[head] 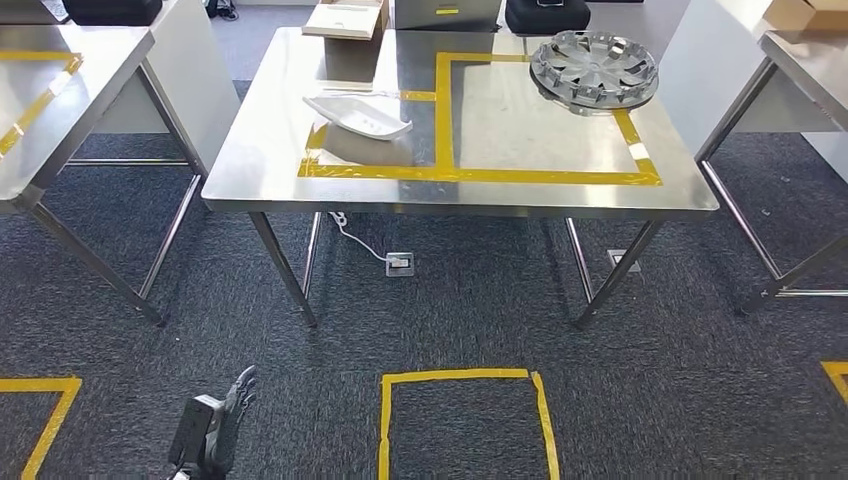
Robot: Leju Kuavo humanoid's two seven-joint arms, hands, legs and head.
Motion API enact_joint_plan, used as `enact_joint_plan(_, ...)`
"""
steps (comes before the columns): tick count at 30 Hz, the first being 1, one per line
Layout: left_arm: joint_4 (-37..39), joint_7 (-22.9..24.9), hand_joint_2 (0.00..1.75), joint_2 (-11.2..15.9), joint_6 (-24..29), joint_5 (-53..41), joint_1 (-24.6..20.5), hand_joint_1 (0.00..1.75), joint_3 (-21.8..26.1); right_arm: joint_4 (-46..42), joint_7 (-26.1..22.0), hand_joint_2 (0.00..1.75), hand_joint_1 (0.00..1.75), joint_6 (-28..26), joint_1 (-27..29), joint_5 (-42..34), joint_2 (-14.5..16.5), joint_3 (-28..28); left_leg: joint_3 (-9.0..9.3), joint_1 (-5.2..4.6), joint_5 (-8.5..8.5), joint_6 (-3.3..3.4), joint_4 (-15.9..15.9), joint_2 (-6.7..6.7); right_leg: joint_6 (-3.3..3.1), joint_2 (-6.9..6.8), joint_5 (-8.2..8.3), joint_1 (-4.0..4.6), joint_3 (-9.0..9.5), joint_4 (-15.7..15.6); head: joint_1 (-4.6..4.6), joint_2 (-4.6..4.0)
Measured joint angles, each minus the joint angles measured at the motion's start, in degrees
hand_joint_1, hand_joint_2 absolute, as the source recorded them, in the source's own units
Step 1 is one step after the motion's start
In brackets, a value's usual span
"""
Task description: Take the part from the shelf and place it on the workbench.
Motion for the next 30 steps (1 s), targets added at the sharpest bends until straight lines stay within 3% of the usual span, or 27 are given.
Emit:
enact_joint_plan(1, 1.4, 0.0, 0.00, 0.1, 0.4, -0.2, -0.3, 0.00, 0.0, 0.0, 0.0, 0.00, 0.00, 0.0, 0.0, 0.0, 0.0, 0.0, -0.89, -0.02, 0.60, -0.10, 0.1, 0.00, -0.20, 0.02, 1.51, 0.04, 2.15, -1.7, 0.03, 0.00)
enact_joint_plan(2, 3.5, 0.0, 0.00, 0.3, 1.1, -0.4, -0.9, 0.00, 0.1, 0.0, 0.0, 0.00, 0.00, 0.0, 0.0, 0.0, 0.0, 0.0, -1.62, -0.02, 1.16, -0.23, 0.3, -0.03, -0.53, 0.05, 2.80, 0.15, 5.37, -5.5, 0.07, 0.00)
enact_joint_plan(4, 9.3, 0.7, 0.00, 0.6, 3.1, -1.1, -2.4, 0.00, 0.6, 0.0, 0.0, 0.00, 0.00, -0.1, -0.3, 0.1, 0.0, 0.0, -2.58, -0.09, 2.20, -0.74, 0.4, -0.05, -1.36, 0.13, 2.94, 0.57, 11.63, -14.1, 0.11, 0.00)
enact_joint_plan(5, 12.6, 1.6, 0.00, 0.9, 4.0, -1.3, -3.0, 0.00, 1.0, 0.0, 0.0, 0.00, 0.00, -0.1, -0.3, 0.2, 0.0, 0.0, -2.73, -0.07, 2.69, -1.08, 0.4, 0.02, -1.74, 0.20, 2.47, 0.83, 13.37, -16.9, 0.16, 0.00)
enact_joint_plan(6, 15.5, 3.0, 0.00, 1.2, 4.7, -1.3, -3.2, 0.00, 1.5, 0.0, 0.0, 0.00, 0.00, -0.2, -0.4, 0.3, 0.0, 0.0, -2.78, -0.03, 3.17, -1.46, 0.2, 0.12, -2.07, 0.25, 2.15, 1.06, 13.86, -18.1, 0.20, 0.00)
enact_joint_plan(8, 20.6, 7.0, 0.00, 1.7, 5.5, -0.9, -2.9, 0.00, 2.6, 0.0, 0.2, 0.00, 0.00, -0.2, -0.2, 0.6, 0.0, -0.1, -2.93, 0.09, 3.69, -2.17, 0.1, 0.24, -2.84, 0.22, 3.12, 1.04, 13.14, -18.4, 0.27, 0.00)
enact_joint_plan(9, 22.7, 9.5, 0.00, 2.0, 5.7, -0.7, -2.7, 0.00, 3.2, 0.0, 0.4, 0.00, 0.00, -0.2, -0.1, 0.8, 0.0, -0.1, -3.36, 0.13, 2.72, -2.45, 0.8, 0.17, -3.32, 0.13, 3.74, 0.90, 12.57, -18.5, 0.19, 0.00)
enact_joint_plan(11, 25.9, 14.6, 0.00, 2.2, 5.9, -0.6, -2.2, 0.00, 4.1, 0.0, 0.5, 0.00, 0.00, -0.1, 0.0, 1.2, 0.0, -0.1, -4.99, 0.27, -2.11, -2.93, 5.3, -0.02, -3.94, -0.11, 5.07, 0.67, 11.17, -18.7, -0.14, 0.00)
enact_joint_plan(13, 28.1, 18.9, 0.00, 2.2, 5.6, -1.0, -2.1, 0.00, 4.6, 0.0, 0.5, 0.00, 0.00, 0.0, 0.0, 1.5, -0.1, -0.2, -6.70, 0.34, -7.16, -3.36, 12.6, -0.06, -4.00, -0.29, 6.30, 0.69, 9.49, -18.6, -0.45, 0.00)
enact_joint_plan(14, 29.0, 20.8, 0.00, 2.1, 5.2, -1.4, -2.1, 0.00, 4.7, 0.0, 0.4, 0.00, 0.00, 0.1, 0.0, 1.7, -0.1, -0.3, -6.82, 0.38, -7.98, -3.54, 15.2, -0.06, -3.93, -0.40, 6.93, 0.69, 8.59, -18.5, -0.49, 0.00)
enact_joint_plan(15, 29.8, 22.6, 0.00, 2.0, 4.8, -1.9, -2.1, 0.00, 4.7, 0.0, 0.3, 0.00, 0.00, 0.2, 0.0, 1.8, -0.1, -0.4, -6.09, 0.44, -7.53, -3.65, 16.2, -0.05, -3.80, -0.49, 7.50, 0.65, 7.68, -18.3, -0.52, 0.00)
enact_joint_plan(16, 30.5, 24.4, 0.00, 1.8, 4.5, -2.3, -2.1, 0.00, 4.7, 0.0, 0.2, 0.00, 0.00, 0.3, 0.0, 2.0, -0.1, -0.5, -4.27, 0.52, -6.16, -3.71, 15.0, -0.05, -3.64, -0.55, 7.98, 0.59, 6.80, -18.1, -0.54, 0.00)
enact_joint_plan(17, 31.0, 25.9, 0.00, 1.7, 4.3, -2.6, -2.1, 0.00, 4.7, 0.0, 0.1, 0.00, 0.00, 0.5, 0.0, 2.2, -0.1, -0.5, -1.47, 0.62, -4.67, -3.75, 11.8, -0.05, -3.42, -0.58, 8.35, 0.52, 6.08, -17.9, -0.57, 0.00)
enact_joint_plan(18, 31.3, 27.2, 0.00, 1.5, 4.1, -2.9, -2.2, 0.00, 4.7, 0.0, 0.0, 0.00, 0.00, 0.7, 0.0, 2.4, -0.1, -0.5, 1.73, 0.66, -4.29, -3.75, 7.5, -0.07, -3.13, -0.60, 8.65, 0.50, 5.46, -17.6, -0.65, 0.00)
enact_joint_plan(20, 31.9, 28.8, 0.00, 1.2, 4.1, -3.3, -2.3, 0.00, 4.7, 0.0, -0.2, 0.00, 0.00, 0.9, 0.0, 2.7, -0.1, -0.6, 5.98, 0.50, -4.95, -3.22, 0.9, -0.21, -2.46, -0.63, 9.26, 0.56, 4.91, -17.1, -0.74, 0.00)
enact_joint_plan(21, 32.2, 29.5, 0.00, 1.0, 4.1, -3.4, -2.3, 0.00, 4.7, 0.0, -0.3, 0.00, 0.00, 1.0, -0.1, 2.8, -0.1, -0.6, 6.56, 0.34, -5.58, -2.82, -0.4, -0.28, -2.12, -0.63, 9.62, 0.60, 4.82, -17.1, -0.73, 0.00)
enact_joint_plan(23, 32.7, 31.0, 0.87, 0.8, 4.2, -3.5, -2.4, 0.00, 4.9, 0.0, -0.8, 0.00, 0.00, 1.5, -0.1, 3.0, -0.1, -0.8, 6.18, 0.17, -5.34, -2.04, -0.7, -0.30, -1.55, -0.59, 10.13, 0.55, 4.90, -17.3, -0.66, 0.00)
enact_joint_plan(25, 33.0, 32.4, 1.75, 0.5, 4.3, -3.4, -2.4, 0.00, 5.1, 0.0, -1.6, 0.00, 0.00, 2.6, -0.1, 3.1, -0.2, -1.0, 5.91, 0.19, -4.93, -1.56, -0.9, -0.26, -1.98, -0.53, 9.47, 0.59, 4.87, -17.7, -0.51, 0.00)
enact_joint_plan(27, 33.1, 33.3, 1.75, 0.3, 4.3, -3.3, -2.5, 0.00, 5.3, 0.0, -1.9, 0.00, 0.00, 4.2, -0.1, 2.8, -0.2, -1.3, 5.62, 0.22, -4.50, -1.22, -0.9, -0.24, -2.82, -0.50, 8.68, 0.67, 4.78, -17.9, -0.30, 0.00)
enact_joint_plan(29, 33.2, 33.6, 1.75, 0.1, 4.2, -3.3, -2.5, 0.00, 5.6, 0.0, -0.9, 0.00, 0.00, 5.5, 0.0, 2.3, -0.2, -1.8, 5.40, 0.10, -4.24, -0.89, -0.8, -0.23, -3.45, -0.46, 9.80, 0.68, 4.70, -18.1, -0.15, 0.00)
enact_joint_plan(30, 33.3, 33.6, 1.75, 0.0, 4.2, -3.3, -2.5, 0.00, 5.7, 0.0, -0.2, 0.44, 0.00, 5.9, 0.0, 2.2, -0.2, -2.0, 5.29, 0.03, -4.15, -0.78, -0.7, -0.23, -3.60, -0.43, 10.71, 0.66, 4.65, -18.3, -0.11, 0.00)
